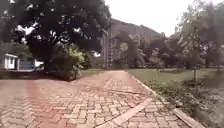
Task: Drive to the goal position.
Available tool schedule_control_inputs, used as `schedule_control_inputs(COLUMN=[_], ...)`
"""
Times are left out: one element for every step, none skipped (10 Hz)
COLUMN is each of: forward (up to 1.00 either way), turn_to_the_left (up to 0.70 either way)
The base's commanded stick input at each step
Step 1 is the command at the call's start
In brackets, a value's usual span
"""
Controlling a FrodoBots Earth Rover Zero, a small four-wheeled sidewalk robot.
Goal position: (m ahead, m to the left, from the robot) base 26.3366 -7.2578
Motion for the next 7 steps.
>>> schedule_control_inputs(forward=[0.7, 0.7, 0.7, 0.7, 0.7, 0.7, 0.7], turn_to_the_left=[0.0, 0.0, 0.0, 0.0, 0.0, 0.0, 0.0])
